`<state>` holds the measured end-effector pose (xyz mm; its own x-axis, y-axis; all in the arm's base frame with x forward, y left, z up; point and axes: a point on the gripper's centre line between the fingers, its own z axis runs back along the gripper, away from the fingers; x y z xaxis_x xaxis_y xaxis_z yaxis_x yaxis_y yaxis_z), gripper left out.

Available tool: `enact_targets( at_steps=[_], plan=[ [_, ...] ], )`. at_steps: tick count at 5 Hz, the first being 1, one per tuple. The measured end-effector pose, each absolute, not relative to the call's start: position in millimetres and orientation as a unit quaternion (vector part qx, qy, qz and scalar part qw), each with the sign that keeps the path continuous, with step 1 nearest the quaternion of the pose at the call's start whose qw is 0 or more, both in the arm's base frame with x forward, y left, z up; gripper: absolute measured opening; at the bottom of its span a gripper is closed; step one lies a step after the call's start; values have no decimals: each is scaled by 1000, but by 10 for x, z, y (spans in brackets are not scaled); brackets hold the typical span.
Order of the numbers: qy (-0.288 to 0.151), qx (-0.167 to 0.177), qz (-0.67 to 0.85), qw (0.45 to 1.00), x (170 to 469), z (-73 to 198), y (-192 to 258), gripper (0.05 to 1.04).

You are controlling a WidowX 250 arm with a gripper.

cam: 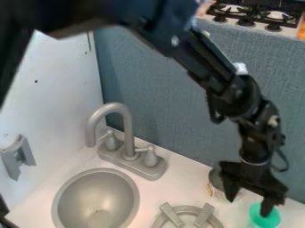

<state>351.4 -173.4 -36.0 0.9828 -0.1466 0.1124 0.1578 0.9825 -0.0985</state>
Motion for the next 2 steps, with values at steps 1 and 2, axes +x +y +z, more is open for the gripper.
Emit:
enact_targets(
  at_steps=[1, 2],
  plan=[
    [-40, -44, -83, 995, 3512, -467, -1783, 1000],
    [-38, -49, -84, 995, 3545, -514, -1798, 1001]
  ],
)
